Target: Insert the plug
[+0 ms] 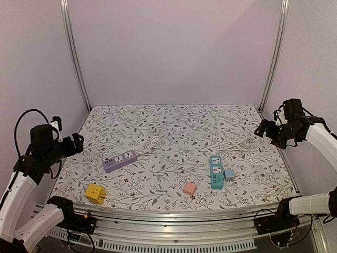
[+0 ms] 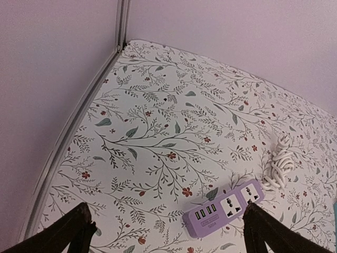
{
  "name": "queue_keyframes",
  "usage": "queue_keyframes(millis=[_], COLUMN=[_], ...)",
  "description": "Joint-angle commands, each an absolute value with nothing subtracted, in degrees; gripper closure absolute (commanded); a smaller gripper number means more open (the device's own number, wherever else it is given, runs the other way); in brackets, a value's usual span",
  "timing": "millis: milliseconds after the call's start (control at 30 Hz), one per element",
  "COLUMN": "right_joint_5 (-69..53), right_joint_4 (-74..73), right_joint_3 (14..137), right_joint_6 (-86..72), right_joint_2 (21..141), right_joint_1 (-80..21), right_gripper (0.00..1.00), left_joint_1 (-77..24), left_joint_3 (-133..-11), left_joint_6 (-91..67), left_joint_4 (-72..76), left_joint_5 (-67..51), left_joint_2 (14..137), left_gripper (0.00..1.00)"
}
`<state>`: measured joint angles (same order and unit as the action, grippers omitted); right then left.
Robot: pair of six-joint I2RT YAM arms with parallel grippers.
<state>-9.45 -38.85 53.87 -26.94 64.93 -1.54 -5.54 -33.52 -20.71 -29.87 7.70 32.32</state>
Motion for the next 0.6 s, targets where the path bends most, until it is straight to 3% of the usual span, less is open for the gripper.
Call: queue_keyframes(millis=[0,333,567], right_joint_5=[-7.2,-1.4,-5.4], right_joint_4=[-47.0,-57.7,-60.1], right_joint_3=[54.1,54.9,54.9], right_joint_6=[-27.7,-26.5,-31.0], right_joint_2=[65.9,66.7,71.8], right_joint_1=[-2.3,-5.9,-11.4], right_gripper=[0.01,0.01,0.01], left_joint_1=[-4.6,-4.3,-4.3], left_joint_3=[-34.2,-35.7,-36.0], left_joint_6=[-19.9,-21.4,-22.4], left_joint_4=[-30.6,-32.1,-32.5], left_joint_5=[6.6,6.4,6.4], left_joint_2=[34.2,37.7,37.9], left_gripper=[0.0,0.01,0.0])
